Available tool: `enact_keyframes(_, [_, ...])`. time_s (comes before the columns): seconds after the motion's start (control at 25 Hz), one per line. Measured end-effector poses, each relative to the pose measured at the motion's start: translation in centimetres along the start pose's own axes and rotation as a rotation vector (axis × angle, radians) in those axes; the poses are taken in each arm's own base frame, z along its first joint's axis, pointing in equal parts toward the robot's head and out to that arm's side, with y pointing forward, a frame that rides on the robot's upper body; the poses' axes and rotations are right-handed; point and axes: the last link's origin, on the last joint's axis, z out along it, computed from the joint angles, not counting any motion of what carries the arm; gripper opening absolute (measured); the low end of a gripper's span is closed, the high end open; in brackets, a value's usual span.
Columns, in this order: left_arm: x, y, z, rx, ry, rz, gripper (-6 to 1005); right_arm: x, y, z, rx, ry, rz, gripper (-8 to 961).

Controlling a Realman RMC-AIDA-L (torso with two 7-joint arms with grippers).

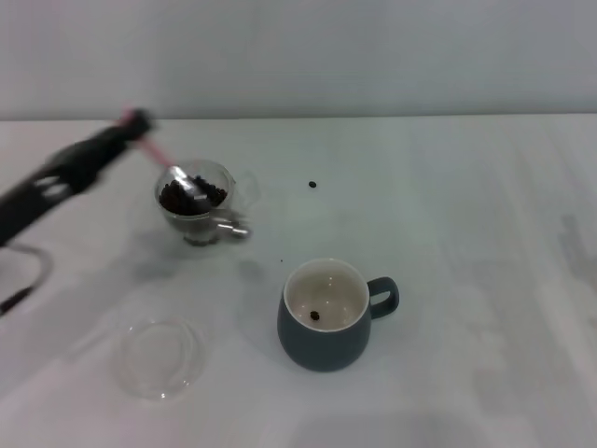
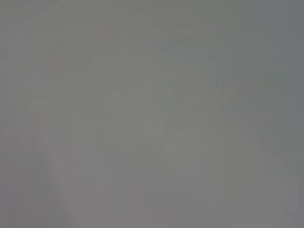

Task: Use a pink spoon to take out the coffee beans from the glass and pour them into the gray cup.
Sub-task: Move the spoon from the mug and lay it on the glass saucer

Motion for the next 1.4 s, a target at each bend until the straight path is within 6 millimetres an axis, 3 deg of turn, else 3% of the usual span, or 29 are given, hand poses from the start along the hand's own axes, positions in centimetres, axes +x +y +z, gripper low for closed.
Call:
enact_keyframes(0.2, [0.2,-1.2,-8.1,0.176,0.177,-0.172,128,-0.1,0.3,0.5,-0.015,-0.01,-0.001,736])
enact_keyframes(0.44, [-2.5,-1.7,-15.3,0.372,0.24,-0.351,127,-0.3,0.5,1.2,-0.031,-0.021,-0.007,736])
enact_keyframes(0.72, [-4.0,-2.5,-16.0,0.461,0.188,-0.379,127,-0.5,0.4,1.5,-0.038,-0.027,-0.019,736])
enact_keyframes(1.2, [-6.2,-3.8,-10.7,0.464,-0.018,-0.343,128,-0.3,0.3,0.9,-0.024,-0.02,-0.01,736])
enact_keyframes(1.4, [-6.4,-3.9,-10.2,0.466,-0.038,-0.318,148,-0.2,0.2,0.7,-0.021,-0.016,0.021,736])
